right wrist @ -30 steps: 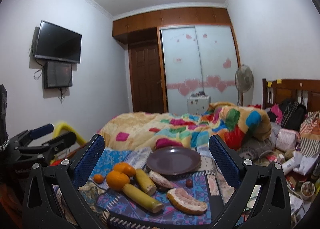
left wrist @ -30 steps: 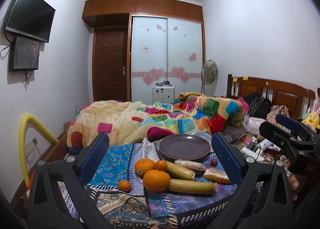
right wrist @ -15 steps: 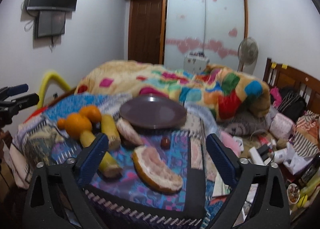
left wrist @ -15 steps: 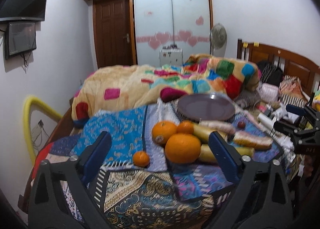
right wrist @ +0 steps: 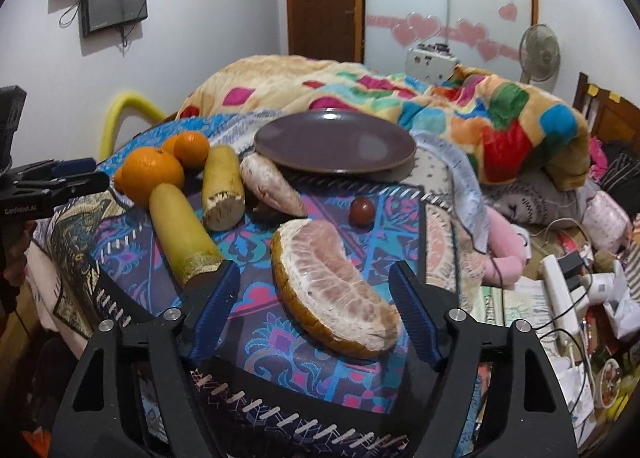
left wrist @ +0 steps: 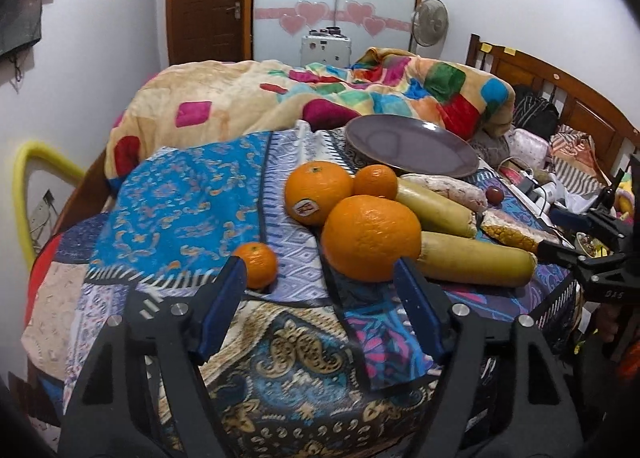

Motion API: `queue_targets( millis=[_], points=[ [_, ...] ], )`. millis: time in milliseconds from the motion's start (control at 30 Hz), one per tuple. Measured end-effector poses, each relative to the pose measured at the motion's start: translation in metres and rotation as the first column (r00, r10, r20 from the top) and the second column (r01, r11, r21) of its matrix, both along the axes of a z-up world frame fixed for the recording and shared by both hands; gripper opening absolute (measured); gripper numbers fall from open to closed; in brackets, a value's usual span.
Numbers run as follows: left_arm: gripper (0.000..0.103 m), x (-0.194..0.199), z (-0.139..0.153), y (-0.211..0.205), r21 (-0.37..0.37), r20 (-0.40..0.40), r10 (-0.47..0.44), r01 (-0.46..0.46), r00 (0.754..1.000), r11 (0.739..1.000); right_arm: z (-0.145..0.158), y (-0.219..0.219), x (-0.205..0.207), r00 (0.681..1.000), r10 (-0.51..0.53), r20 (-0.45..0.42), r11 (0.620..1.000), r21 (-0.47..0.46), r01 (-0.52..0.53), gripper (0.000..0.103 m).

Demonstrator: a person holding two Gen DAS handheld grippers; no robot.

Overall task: Organize fruits
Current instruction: 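Move left gripper to the large orange while right gripper approaches the peeled pomelo wedge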

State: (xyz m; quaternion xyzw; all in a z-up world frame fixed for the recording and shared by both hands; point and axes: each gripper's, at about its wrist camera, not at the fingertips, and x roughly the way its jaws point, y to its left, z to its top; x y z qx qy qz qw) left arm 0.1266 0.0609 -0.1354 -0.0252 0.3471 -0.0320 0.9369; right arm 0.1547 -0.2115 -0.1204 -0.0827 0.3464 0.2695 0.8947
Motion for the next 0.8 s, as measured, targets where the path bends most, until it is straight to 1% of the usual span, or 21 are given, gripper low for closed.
queue_targets(
  millis=[100, 167, 267, 400, 600, 667, 733, 767, 800],
  points=[
    [0.076, 0.007, -0.002, -0.008, 0.002, -0.006, -0.027, 0.027, 1.000, 1.000, -0.007, 0.002, 0.008, 1.000, 0.013, -0.029, 1.000, -0.026, -0.013, 0.065],
    [0.076, 0.013, -0.003, -0.013, 0.010, -0.009, -0.037, 0.037, 0.999, 0.999, -0.011, 0.003, 0.013, 0.999, 0.012, -0.038, 0.998, -0.053, -0.014, 0.059],
    [0.076, 0.023, -0.007, -0.020, 0.021, -0.023, -0.046, 0.046, 0.999, 0.999, -0.012, 0.004, 0.016, 0.999, 0.023, -0.047, 0.998, -0.060, -0.025, 0.058],
    [0.076, 0.034, -0.009, -0.021, -0.009, -0.043, -0.058, 0.057, 0.997, 0.998, -0.012, 0.004, 0.017, 0.998, 0.040, -0.047, 0.997, -0.066, -0.043, 0.056],
    [0.077, 0.049, -0.007, -0.024, -0.023, -0.051, -0.052, 0.051, 0.997, 0.998, -0.014, 0.005, 0.023, 0.997, 0.054, -0.055, 0.996, -0.064, -0.058, 0.054],
    [0.077, 0.053, -0.008, -0.021, -0.044, -0.061, -0.052, 0.050, 0.997, 0.998, -0.014, 0.007, 0.024, 0.997, 0.059, -0.056, 0.996, -0.065, -0.062, 0.052],
    [0.075, 0.057, -0.009, -0.018, -0.072, -0.071, -0.058, 0.053, 0.996, 0.996, -0.015, 0.008, 0.025, 0.997, 0.059, -0.056, 0.996, -0.064, -0.062, 0.051],
    [0.070, 0.058, -0.009, -0.017, -0.087, -0.075, -0.067, 0.060, 0.995, 0.994, -0.015, 0.008, 0.025, 0.997, 0.057, -0.058, 0.996, -0.062, -0.061, 0.051],
    [0.069, 0.058, -0.009, -0.017, -0.101, -0.079, -0.075, 0.067, 0.994, 0.993, -0.015, 0.007, 0.026, 0.997, 0.054, -0.062, 0.997, -0.056, -0.057, 0.050]
  ],
)
